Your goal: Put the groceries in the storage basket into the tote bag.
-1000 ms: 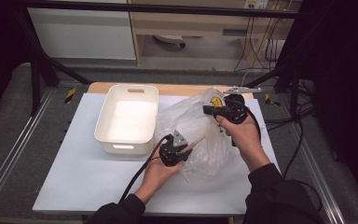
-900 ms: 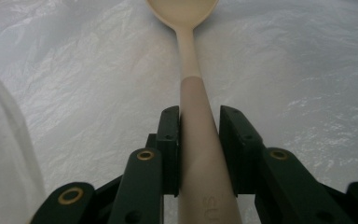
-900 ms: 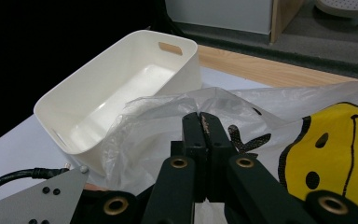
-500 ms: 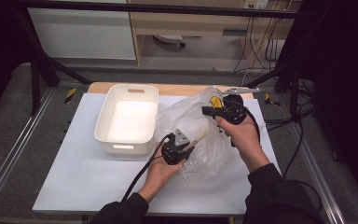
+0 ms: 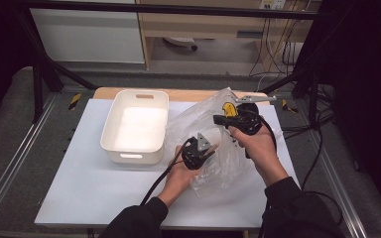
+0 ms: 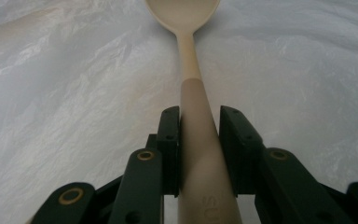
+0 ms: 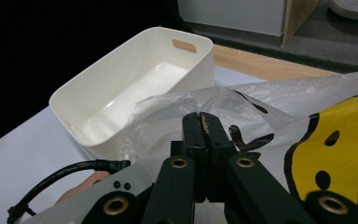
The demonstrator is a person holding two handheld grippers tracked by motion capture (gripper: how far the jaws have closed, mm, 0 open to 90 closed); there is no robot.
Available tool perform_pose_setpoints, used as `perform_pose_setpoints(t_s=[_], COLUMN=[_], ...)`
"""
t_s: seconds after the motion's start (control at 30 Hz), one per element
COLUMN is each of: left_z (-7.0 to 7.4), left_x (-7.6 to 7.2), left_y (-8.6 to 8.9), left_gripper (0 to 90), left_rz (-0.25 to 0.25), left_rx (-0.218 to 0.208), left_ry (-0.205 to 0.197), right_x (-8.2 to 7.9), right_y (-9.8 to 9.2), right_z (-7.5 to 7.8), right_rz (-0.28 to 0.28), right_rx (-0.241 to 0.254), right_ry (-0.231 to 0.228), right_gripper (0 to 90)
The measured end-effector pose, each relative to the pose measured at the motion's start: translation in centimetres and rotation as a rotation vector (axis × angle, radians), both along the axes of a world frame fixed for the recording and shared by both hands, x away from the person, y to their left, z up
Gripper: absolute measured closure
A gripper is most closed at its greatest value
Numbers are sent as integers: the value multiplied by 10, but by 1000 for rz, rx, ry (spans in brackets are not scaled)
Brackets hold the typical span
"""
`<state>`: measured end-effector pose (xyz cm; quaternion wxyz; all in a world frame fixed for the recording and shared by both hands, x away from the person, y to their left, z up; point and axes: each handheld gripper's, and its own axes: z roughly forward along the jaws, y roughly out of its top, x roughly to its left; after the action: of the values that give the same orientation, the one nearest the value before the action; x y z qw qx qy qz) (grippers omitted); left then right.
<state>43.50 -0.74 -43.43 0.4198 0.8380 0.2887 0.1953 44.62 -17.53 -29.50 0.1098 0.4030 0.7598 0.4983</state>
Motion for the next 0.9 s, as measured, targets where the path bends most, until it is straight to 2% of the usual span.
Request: perform_pose_setpoints(t_s=[0.23,0.33,0.47,0.6,0.67,0.7,0.77,0.8,0.83,0.87,0.9], left_z=[-2,-3,-2,2,0,1,-1,-3,-5,-5,-6], left_x=[8,11,11,9,9,11,14,15,17,19,20], left_y=[-10,-14,-19,-23,-28,-26,-28,-29,-29,-28,-28], left_gripper=[699,699,699,699,700,699,700,700,700,700,700], left_rz=[7,12,11,6,22,-1,4,16,18,7,9], left_rx=[10,-2,6,-5,-34,28,17,-7,-7,17,14], left_ry=[-19,-17,-35,-47,-51,-51,-44,-45,-43,-40,-37], right_x=[0,-1,-1,-1,-1,-1,-2,-2,-2,-2,-3], right_y=[-1,-1,-2,-4,-4,-3,-3,-3,-3,-4,-4], right_z=[-1,-1,-1,-1,-2,-2,-1,-1,-1,-1,-1], right_rz=[3,5,4,1,1,1,3,2,3,3,2], right_rx=[7,9,8,9,8,8,7,7,5,5,6], right_ry=[0,0,1,3,3,5,3,2,2,1,3], right_gripper=[900,900,900,900,900,900,900,900,900,900,900])
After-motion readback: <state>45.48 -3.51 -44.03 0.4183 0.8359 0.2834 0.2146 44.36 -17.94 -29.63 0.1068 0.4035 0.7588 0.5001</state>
